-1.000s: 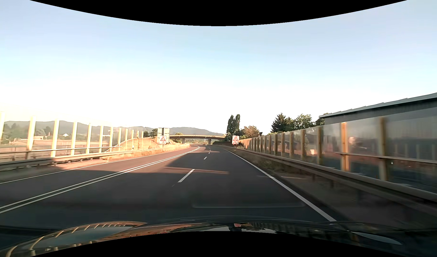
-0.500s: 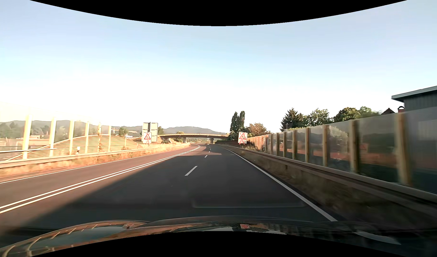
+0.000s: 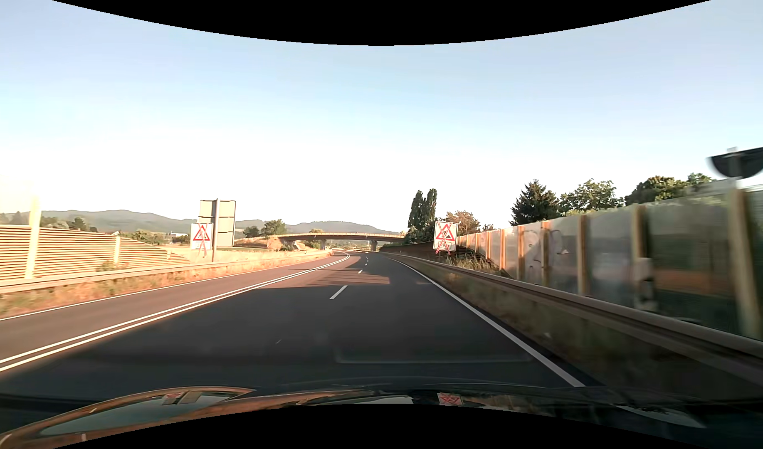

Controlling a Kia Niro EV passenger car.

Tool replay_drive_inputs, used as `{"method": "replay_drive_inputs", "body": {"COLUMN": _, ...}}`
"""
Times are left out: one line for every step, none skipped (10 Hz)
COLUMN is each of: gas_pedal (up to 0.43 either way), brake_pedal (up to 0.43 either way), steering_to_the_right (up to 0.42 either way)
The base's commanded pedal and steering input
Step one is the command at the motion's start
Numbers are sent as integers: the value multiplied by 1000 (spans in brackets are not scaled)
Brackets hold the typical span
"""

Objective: Follow the waypoints while adhering to traffic rules and regulations

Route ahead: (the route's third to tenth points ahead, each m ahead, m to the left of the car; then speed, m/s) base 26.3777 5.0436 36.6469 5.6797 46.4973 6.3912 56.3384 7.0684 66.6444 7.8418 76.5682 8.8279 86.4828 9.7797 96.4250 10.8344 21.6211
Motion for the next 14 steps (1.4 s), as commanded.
{"method": "replay_drive_inputs", "body": {"gas_pedal": 287, "brake_pedal": 0, "steering_to_the_right": -6}}
{"method": "replay_drive_inputs", "body": {"gas_pedal": 287, "brake_pedal": 0, "steering_to_the_right": -6}}
{"method": "replay_drive_inputs", "body": {"gas_pedal": 287, "brake_pedal": 0, "steering_to_the_right": -6}}
{"method": "replay_drive_inputs", "body": {"gas_pedal": 287, "brake_pedal": 0, "steering_to_the_right": -6}}
{"method": "replay_drive_inputs", "body": {"gas_pedal": 287, "brake_pedal": 0, "steering_to_the_right": -7}}
{"method": "replay_drive_inputs", "body": {"gas_pedal": 287, "brake_pedal": 0, "steering_to_the_right": -6}}
{"method": "replay_drive_inputs", "body": {"gas_pedal": 287, "brake_pedal": 0, "steering_to_the_right": -7}}
{"method": "replay_drive_inputs", "body": {"gas_pedal": 287, "brake_pedal": 0, "steering_to_the_right": -6}}
{"method": "replay_drive_inputs", "body": {"gas_pedal": 287, "brake_pedal": 0, "steering_to_the_right": -6}}
{"method": "replay_drive_inputs", "body": {"gas_pedal": 287, "brake_pedal": 0, "steering_to_the_right": -6}}
{"method": "replay_drive_inputs", "body": {"gas_pedal": 287, "brake_pedal": 0, "steering_to_the_right": -6}}
{"method": "replay_drive_inputs", "body": {"gas_pedal": 287, "brake_pedal": 0, "steering_to_the_right": -6}}
{"method": "replay_drive_inputs", "body": {"gas_pedal": 287, "brake_pedal": 0, "steering_to_the_right": -6}}
{"method": "replay_drive_inputs", "body": {"gas_pedal": 287, "brake_pedal": 0, "steering_to_the_right": -6}}
